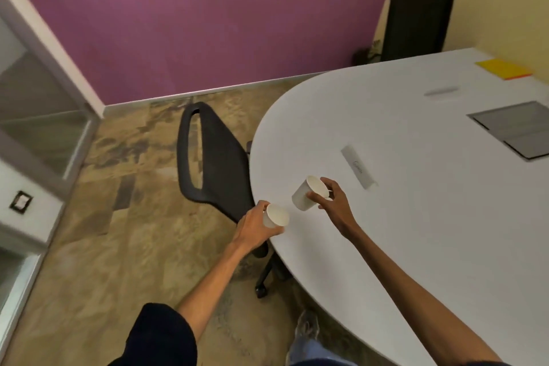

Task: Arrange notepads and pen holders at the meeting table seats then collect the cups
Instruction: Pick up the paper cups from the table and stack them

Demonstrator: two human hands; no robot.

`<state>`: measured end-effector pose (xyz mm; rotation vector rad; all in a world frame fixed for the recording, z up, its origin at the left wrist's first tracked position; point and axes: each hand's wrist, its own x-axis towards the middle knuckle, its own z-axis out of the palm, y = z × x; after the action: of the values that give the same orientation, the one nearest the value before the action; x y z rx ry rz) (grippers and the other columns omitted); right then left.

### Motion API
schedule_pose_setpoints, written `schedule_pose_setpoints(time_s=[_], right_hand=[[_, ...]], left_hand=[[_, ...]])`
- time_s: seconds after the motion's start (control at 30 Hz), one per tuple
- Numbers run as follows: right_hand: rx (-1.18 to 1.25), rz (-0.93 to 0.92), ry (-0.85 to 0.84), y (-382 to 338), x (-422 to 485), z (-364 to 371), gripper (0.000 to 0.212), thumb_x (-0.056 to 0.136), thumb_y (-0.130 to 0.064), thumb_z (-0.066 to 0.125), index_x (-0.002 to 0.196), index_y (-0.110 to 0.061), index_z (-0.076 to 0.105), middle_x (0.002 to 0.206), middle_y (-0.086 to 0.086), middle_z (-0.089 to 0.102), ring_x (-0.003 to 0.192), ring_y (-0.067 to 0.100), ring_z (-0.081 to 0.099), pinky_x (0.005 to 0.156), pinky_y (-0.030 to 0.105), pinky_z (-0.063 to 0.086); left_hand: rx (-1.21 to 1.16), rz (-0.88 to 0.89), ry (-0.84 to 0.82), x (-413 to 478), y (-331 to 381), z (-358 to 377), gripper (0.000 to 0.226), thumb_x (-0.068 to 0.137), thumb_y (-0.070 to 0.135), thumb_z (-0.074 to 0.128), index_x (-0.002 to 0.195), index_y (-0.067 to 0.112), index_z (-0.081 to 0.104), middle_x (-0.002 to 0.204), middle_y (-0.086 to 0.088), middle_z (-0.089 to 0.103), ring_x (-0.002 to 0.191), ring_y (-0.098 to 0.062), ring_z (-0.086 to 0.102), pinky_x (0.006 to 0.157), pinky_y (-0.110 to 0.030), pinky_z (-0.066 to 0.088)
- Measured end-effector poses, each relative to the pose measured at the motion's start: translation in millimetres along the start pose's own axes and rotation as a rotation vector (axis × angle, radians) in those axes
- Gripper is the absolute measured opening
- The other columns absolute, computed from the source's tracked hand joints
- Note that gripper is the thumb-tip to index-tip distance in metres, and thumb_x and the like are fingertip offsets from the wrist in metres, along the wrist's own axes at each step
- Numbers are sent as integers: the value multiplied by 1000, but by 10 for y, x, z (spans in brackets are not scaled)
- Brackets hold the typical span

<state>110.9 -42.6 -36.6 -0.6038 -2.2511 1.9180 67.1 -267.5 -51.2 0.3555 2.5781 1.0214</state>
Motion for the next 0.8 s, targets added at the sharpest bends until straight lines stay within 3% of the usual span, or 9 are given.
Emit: schedule_pose_setpoints(time_s=[0.13, 0.5, 0.8], right_hand=[[-1, 31, 136, 115, 291, -372, 58, 78, -27, 80, 129, -20, 53, 125, -1, 59, 114, 21, 57, 95, 50, 52], [-29, 126, 511, 398, 853, -1287, 72, 69, -28, 87, 130, -18, 50, 126, -4, 56, 117, 18, 55, 98, 37, 49], [-199, 243, 643, 644, 939, -1553, 81, 73, -30, 83, 142, -16, 43, 144, 2, 47, 130, 24, 49, 105, 38, 42]], left_hand=[[1, 29, -42, 366, 192, 212, 74, 66, 44, 83, 127, 25, 45, 125, 4, 60, 112, -20, 58, 90, -37, 52], [-109, 97, -79, 1205, 576, 588, 66, 68, 36, 86, 120, 26, 46, 116, 7, 59, 105, -16, 58, 85, -35, 53], [-142, 107, -158, 1466, 570, 863, 64, 72, 35, 83, 122, 29, 44, 119, 11, 56, 108, -15, 56, 87, -35, 50]])
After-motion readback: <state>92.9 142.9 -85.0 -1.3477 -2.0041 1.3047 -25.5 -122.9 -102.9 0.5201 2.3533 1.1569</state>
